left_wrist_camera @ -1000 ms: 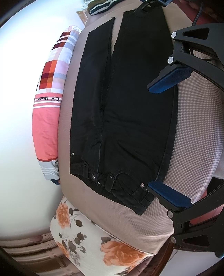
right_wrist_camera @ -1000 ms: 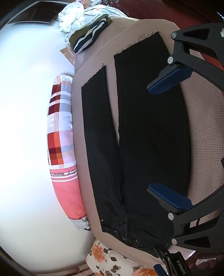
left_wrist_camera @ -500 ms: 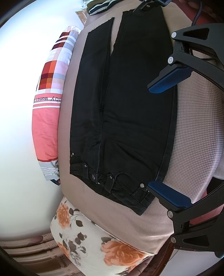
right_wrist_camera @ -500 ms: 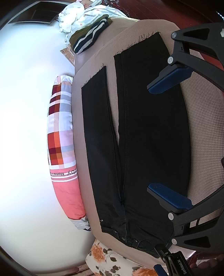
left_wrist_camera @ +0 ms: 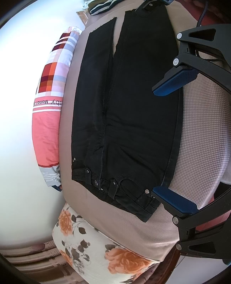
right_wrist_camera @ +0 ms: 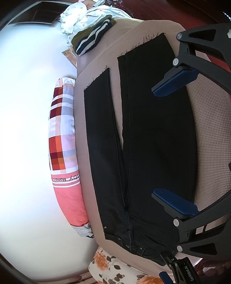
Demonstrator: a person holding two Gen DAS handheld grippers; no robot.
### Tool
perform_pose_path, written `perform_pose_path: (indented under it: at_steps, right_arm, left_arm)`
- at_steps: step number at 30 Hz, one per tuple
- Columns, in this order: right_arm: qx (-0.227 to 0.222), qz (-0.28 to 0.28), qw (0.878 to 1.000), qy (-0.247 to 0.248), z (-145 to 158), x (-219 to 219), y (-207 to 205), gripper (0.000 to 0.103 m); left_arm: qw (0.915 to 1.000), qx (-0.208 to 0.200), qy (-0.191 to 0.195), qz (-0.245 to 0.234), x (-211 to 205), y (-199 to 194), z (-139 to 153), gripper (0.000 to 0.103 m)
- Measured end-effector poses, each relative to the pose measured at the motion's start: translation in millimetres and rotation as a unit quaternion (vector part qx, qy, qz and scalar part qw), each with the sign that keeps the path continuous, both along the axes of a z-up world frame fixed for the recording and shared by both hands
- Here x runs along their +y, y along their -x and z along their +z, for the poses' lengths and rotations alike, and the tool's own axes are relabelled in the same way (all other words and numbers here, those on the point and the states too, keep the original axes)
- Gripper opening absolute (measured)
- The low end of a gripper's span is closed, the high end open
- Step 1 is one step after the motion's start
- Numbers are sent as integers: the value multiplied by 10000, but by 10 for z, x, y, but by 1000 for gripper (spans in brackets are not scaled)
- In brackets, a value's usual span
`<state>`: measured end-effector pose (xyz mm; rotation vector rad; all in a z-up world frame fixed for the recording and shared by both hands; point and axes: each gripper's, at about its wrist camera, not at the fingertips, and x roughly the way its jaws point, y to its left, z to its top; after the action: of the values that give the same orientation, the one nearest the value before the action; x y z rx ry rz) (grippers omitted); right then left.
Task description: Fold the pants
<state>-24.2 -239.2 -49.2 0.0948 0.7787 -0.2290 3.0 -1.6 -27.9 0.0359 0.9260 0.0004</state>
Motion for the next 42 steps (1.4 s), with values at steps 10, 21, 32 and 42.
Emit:
perform_pose_path:
  at_steps: [10,21,32,42]
  right_arm:
    - [-57,133,9999,2,64,11,-149,103]
    - [-57,282,9996,-80,161,-1,-528,103]
    - [61,544,9975,-454,193,-61,-1146,103]
    - [305,849,9942,-587,36,163,-1849,103]
  left_arm:
    - [10000,96,-23,17,-7,-157,-45,101]
    - [9998,62,141,-110,144,-582,34,101]
    - [9924,28,1182,-338,859,-1640,254,81]
    - [9745,461,2186,-217,1747,-2862,-211,40]
